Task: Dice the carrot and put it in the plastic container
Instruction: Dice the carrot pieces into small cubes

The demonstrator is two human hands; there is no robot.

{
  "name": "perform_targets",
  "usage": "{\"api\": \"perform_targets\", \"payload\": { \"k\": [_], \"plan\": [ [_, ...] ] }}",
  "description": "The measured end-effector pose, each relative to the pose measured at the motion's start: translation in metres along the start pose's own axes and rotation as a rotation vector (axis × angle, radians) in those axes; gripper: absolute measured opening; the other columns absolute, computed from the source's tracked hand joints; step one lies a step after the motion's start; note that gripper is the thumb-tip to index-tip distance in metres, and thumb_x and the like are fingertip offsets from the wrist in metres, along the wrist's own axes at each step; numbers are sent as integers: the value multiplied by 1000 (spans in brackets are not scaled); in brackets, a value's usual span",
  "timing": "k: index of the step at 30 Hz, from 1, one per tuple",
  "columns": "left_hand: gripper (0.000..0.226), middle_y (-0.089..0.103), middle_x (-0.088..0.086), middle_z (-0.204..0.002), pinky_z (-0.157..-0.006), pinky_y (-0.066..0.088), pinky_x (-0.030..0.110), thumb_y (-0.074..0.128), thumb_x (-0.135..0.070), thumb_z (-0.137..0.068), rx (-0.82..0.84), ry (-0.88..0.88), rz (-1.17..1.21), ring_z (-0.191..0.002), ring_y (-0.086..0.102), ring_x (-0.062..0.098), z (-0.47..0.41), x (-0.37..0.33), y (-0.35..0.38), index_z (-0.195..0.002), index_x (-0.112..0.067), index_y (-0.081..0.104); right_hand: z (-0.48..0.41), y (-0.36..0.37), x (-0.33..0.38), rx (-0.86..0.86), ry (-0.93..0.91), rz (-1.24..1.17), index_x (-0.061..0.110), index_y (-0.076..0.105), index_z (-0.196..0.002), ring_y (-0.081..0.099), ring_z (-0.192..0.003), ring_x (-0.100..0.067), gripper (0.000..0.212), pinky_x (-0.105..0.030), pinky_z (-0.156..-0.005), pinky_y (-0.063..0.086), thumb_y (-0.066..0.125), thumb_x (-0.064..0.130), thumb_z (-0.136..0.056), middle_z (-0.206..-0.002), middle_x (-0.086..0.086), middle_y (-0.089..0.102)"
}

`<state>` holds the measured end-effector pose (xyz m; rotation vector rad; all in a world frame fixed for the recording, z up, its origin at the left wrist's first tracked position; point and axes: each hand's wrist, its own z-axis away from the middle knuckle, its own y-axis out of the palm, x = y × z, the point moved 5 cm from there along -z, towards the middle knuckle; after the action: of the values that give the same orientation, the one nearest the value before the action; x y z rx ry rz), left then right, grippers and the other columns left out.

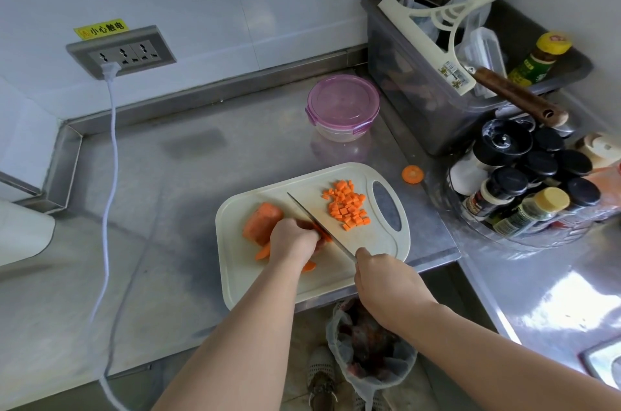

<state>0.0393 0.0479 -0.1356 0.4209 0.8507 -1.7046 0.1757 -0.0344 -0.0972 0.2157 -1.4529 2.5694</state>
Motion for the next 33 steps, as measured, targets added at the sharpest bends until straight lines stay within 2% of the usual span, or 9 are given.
{"api": "perform_targets", "payload": {
  "k": [4, 6, 10, 14, 19, 24, 29, 33],
  "plan": [
    [6, 72, 16, -84, -74, 59, 49, 65, -3, -77, -8, 1, -5, -85, 70, 33, -4, 2, 0, -79, -8, 64, 0, 1, 2, 29, -3, 28, 11, 38, -130, 63, -74, -21, 37, -31, -59, 52, 49, 7, -95, -85, -2, 56],
    [7, 72, 15, -83, -75, 59, 48, 65, -4, -80, -10, 13, -7, -84, 70, 32, -2, 0, -1, -76, -10, 64, -2, 0, 2, 36, 16, 2, 11, 39, -129, 64, -77, -22, 35, -32, -61, 52, 46, 6, -95, -87, -3, 57],
    [20, 71, 19, -81, -79, 57, 51, 56, 3, -84, -10, 7, 12, -82, 71, 33, 0, -2, 1, -69, -11, 54, -7, 0, 0, 59, 49, -3, 12, 41, -126, 62, -80, -22, 32, -31, -58, 46, 43, 5, -95, -88, -3, 54],
    [25, 68, 18, -77, -82, 56, 52, 54, 5, -84, -16, 9, 27, -83, 71, 35, -1, -2, 1, -68, -13, 49, -8, 3, -2, 69, 51, -10, 14, 38, -130, 63, -83, -20, 33, -31, -64, 53, 43, 11, -98, -98, -4, 59],
    [25, 66, 13, -72, -81, 56, 51, 54, 4, -86, -6, 5, 22, -82, 71, 33, 0, -1, 1, -69, -13, 49, -10, 4, -4, 65, 58, -47, 14, 40, -128, 64, -82, -21, 31, -34, -67, 56, 42, 11, -98, -97, -4, 60],
    [24, 67, 8, -68, -80, 58, 40, 58, -2, -88, 19, 14, 11, -76, 71, 26, 3, -3, 1, -69, -17, 56, -12, 2, -8, 38, 75, -147, 15, 48, -119, 65, -82, -23, 23, -40, -75, 58, 37, 14, -99, -97, -4, 62],
    [22, 66, 7, -68, -81, 57, 41, 56, -2, -91, 33, 1, 32, -81, 70, 26, 4, -3, 1, -75, -17, 54, -8, -3, -13, -41, 59, -197, 14, 49, -105, 63, -76, -27, 17, -41, -69, 54, 34, 16, -100, -87, -6, 61],
    [11, 67, 9, -72, -75, 58, 33, 58, 2, -89, 29, 8, 45, -70, 69, 18, 3, -2, 0, -83, -9, 58, -5, -6, -14, -75, 41, -168, 15, 50, -106, 63, -75, -25, 18, -42, -69, 56, 34, 19, -101, -85, -4, 61]
  ]
}}
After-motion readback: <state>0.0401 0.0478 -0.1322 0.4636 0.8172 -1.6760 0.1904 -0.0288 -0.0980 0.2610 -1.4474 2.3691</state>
